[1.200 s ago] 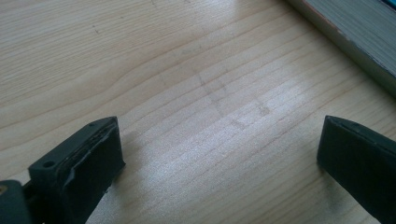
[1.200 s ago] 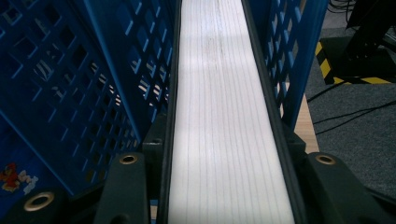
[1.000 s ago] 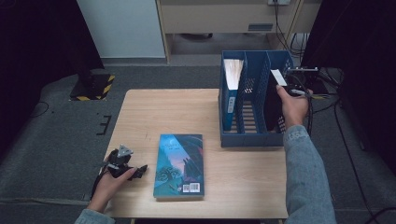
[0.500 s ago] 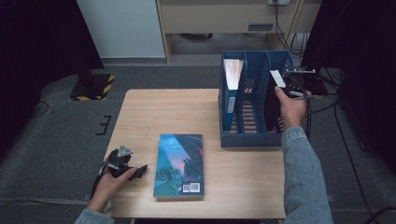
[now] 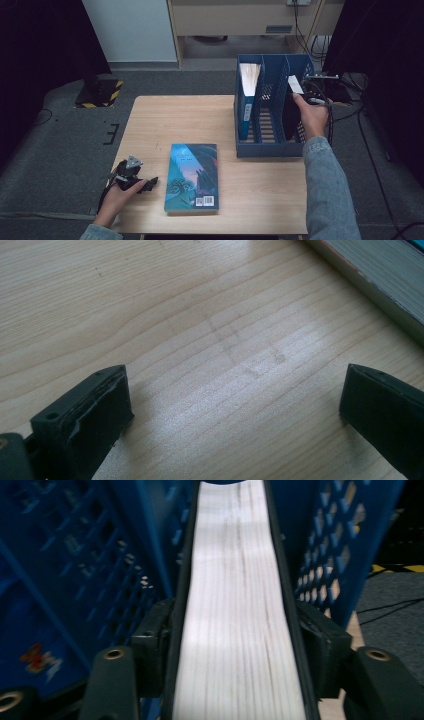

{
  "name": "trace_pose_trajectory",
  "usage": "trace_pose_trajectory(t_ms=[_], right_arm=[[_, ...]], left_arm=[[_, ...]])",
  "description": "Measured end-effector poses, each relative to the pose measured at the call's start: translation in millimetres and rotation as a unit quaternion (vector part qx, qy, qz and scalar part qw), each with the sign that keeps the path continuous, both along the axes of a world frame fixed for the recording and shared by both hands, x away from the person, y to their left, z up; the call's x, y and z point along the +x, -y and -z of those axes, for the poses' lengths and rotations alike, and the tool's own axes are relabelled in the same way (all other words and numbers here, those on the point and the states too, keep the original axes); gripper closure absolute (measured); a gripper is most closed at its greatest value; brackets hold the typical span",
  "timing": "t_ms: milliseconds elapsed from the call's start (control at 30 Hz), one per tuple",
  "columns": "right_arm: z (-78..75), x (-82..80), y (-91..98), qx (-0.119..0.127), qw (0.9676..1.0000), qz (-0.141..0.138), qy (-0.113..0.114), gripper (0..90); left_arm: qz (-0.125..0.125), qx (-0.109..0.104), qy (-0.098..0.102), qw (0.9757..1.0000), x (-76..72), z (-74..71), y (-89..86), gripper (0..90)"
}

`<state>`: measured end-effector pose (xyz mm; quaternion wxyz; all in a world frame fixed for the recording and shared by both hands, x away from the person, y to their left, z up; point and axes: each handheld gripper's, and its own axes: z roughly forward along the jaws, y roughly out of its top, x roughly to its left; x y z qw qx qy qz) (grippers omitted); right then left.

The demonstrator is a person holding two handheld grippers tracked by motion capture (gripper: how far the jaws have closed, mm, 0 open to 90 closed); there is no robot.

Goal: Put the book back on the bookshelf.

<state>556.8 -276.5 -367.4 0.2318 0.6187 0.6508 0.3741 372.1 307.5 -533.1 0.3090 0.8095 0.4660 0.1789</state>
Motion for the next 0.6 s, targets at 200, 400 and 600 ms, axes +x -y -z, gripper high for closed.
trace_pose_trajectory(t_ms=[200,400,600], right_arm=[[-7.4,-9.4,-7.3,-0.018,0.9997,-0.014,-0.001,26.6],[-5.8,-15.2,-8.7,-0.011,0.9998,-0.017,0.008,25.2],[-4.7,-20.4,-7.5,-0.013,0.9995,-0.022,0.019,18.6]], left_arm=[[0.000,0.001,0.000,1.0000,-0.1,0.0,0.5,0.0],[-0.001,0.000,0.000,1.0000,-0.4,0.2,0.8,0.0],[-0.001,-0.002,0.000,1.0000,-0.3,0.3,0.8,0.0]])
